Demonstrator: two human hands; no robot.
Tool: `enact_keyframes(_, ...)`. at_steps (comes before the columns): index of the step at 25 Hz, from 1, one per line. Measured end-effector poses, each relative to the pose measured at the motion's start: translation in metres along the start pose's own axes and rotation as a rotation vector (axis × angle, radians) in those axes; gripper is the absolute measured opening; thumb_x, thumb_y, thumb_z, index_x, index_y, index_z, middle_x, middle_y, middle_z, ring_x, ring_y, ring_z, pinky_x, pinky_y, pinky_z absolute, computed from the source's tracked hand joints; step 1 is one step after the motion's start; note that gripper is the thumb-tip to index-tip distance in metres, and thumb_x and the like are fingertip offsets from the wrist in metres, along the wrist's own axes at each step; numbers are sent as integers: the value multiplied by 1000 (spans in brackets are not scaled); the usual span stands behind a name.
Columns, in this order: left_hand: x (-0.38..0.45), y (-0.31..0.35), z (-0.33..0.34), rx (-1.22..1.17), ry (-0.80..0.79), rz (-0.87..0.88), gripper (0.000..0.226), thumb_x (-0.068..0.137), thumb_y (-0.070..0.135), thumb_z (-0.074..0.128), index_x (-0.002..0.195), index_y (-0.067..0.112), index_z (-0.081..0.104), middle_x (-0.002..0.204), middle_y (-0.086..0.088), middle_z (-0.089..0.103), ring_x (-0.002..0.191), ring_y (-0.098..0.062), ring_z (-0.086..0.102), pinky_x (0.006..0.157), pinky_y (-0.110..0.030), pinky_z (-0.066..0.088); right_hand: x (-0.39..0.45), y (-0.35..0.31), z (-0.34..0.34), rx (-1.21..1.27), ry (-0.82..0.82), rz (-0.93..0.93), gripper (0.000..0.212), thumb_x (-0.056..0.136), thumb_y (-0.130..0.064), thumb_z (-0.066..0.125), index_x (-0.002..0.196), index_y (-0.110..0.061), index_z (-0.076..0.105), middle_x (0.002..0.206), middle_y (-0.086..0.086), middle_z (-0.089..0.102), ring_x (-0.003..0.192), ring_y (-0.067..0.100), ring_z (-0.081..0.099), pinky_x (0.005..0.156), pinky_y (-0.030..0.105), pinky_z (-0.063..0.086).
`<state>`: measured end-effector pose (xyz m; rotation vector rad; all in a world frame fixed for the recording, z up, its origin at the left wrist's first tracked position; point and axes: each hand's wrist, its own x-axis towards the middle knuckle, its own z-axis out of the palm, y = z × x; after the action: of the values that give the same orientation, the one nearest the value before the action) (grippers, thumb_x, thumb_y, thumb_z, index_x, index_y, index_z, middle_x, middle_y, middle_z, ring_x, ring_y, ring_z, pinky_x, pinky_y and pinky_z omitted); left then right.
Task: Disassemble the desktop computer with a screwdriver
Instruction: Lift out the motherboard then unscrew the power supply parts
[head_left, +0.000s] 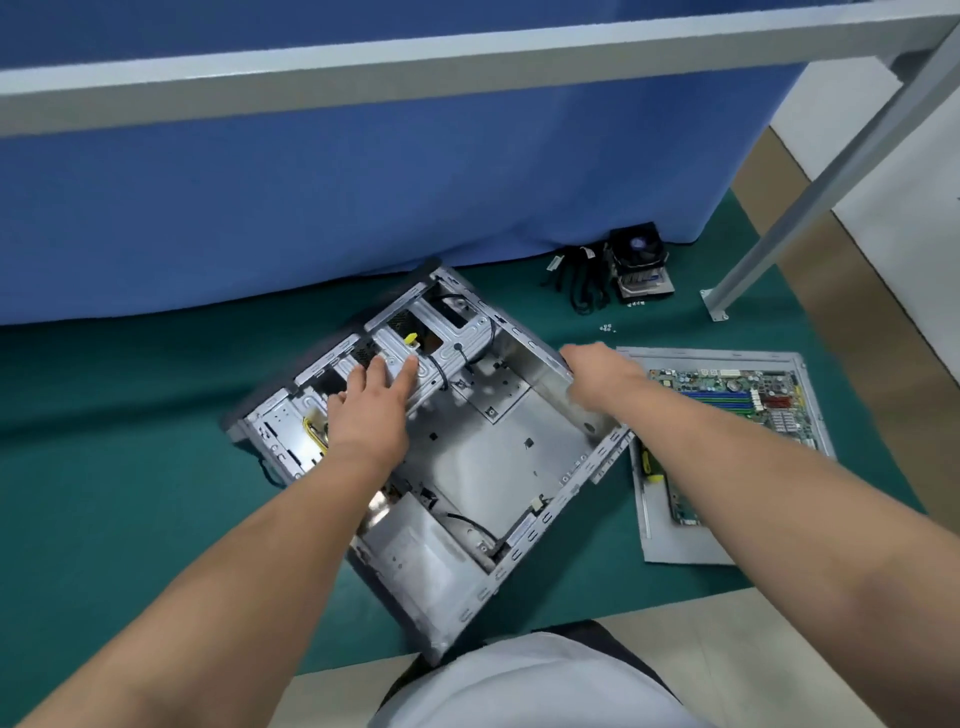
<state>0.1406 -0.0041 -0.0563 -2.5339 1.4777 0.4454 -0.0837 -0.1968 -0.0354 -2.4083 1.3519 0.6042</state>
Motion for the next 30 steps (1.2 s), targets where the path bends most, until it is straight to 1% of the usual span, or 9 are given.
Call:
enact_keyframes(7, -15, 15, 5, 85, -16, -99, 104, 83, 21, 67, 162, 29, -1, 142, -15, 35, 127, -32, 34, 84, -43, 39, 41, -16, -28, -163, 64, -45, 27, 79, 6, 48, 91, -18, 53, 83, 4, 47, 77, 29, 54, 70, 38, 45)
enact_keyframes(9, -16, 15, 6, 95, -13, -75, 101, 84, 28, 67, 161, 29, 2, 144, -15, 34, 128, -32, 35, 86, -42, 39, 43, -16, -30, -162, 73, -47, 31, 79, 8, 49, 98, -17, 53, 84, 5, 47, 82, 32, 54, 70, 39, 45)
enact_keyframes(11, -19, 8, 5, 66, 18, -24, 95, 86, 37, 68, 159, 31, 6, 159, -15, 19, 135, -35, 33, 97, -45, 42, 38, -12, -24, -144, 84, -73, 38, 83, 6, 55, 115, -15, 53, 107, 11, 58, 96, 37, 58, 76, 42, 48)
enact_keyframes(14, -21, -8, 3, 140, 208, 334, 77, 89, 35, 66, 156, 27, 29, 167, -13, 17, 142, -37, 38, 105, -48, 44, 5, -5, -1, -61, 264, -286, 53, 96, -19, 62, 146, -12, 47, 149, 12, 48, 138, 35, 45, 111, 44, 41)
enact_keyframes(17, -9, -18, 4, 340, 301, 847, 31, 88, 33, 65, 115, 24, 76, 144, -6, 60, 144, -30, 45, 118, -49, 36, -49, -4, 35, -81, 178, -578, 42, 102, -48, 40, 123, -25, 67, 122, -1, 67, 117, 22, 58, 112, 42, 38)
enact_keyframes(19, 5, -20, -1, 445, 220, 1010, 31, 94, 36, 54, 88, 23, 82, 111, 0, 75, 142, -28, 46, 125, -51, 25, -76, -2, 63, -197, 75, -666, 53, 102, -56, 29, 106, -28, 74, 103, -7, 71, 102, 18, 61, 113, 41, 35)
enact_keyframes(22, 19, -17, -4, 495, 119, 1105, 46, 99, 35, 42, 83, 18, 82, 89, 2, 77, 121, -24, 58, 129, -44, 12, -84, 4, 84, -227, 187, -663, 51, 103, -46, 36, 81, -23, 76, 80, -7, 69, 80, 20, 57, 103, 40, 40)
enact_keyframes(24, 24, -15, -3, 480, 109, 1151, 46, 99, 35, 43, 80, 18, 82, 83, 4, 76, 110, -22, 59, 128, -42, 18, -82, 5, 84, -206, 243, -647, 43, 98, -36, 44, 68, -20, 70, 68, -6, 62, 69, 19, 49, 93, 40, 44)
enact_keyframes(30, 19, -18, 0, 460, 94, 1116, 50, 99, 38, 38, 72, 20, 77, 77, 7, 73, 99, -19, 53, 123, -38, 23, -69, 1, 72, -217, 193, -624, 35, 86, -34, 44, 57, -20, 57, 58, -7, 49, 67, 16, 46, 87, 37, 41)
